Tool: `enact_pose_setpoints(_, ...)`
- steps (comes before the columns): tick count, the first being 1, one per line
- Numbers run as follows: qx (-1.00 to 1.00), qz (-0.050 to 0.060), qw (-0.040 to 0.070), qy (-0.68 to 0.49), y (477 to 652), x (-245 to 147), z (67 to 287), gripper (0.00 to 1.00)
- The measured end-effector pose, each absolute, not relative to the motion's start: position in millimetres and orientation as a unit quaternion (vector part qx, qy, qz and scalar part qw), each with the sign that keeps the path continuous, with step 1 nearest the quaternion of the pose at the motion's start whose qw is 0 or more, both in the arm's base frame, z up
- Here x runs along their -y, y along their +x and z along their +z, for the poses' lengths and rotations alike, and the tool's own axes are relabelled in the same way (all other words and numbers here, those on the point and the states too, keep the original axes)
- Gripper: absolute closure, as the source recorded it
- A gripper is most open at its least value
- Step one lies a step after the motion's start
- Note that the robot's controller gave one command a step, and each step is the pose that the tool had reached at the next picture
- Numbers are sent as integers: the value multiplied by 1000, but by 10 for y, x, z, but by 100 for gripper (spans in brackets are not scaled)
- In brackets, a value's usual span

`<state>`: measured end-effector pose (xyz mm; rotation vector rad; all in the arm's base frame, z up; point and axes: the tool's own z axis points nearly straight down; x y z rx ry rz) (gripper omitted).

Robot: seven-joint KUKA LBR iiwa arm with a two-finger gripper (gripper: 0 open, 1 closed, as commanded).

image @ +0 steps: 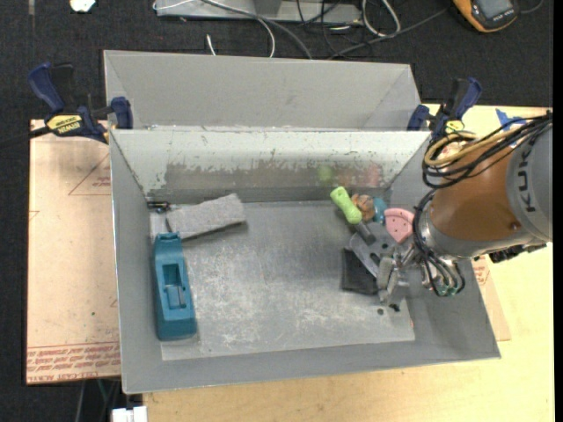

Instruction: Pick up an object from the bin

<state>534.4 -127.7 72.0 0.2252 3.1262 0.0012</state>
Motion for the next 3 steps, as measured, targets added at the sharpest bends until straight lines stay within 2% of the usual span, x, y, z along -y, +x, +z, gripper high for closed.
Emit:
enact_pose_setpoints(1,-997,0,4,72,5344,1277,720,100)
enact_pose_setpoints(2,-998,1,2,66,5331,1233,1333,100)
enact_pose_setpoints(3,-998,1,-1,61,5384,1297,2252,100)
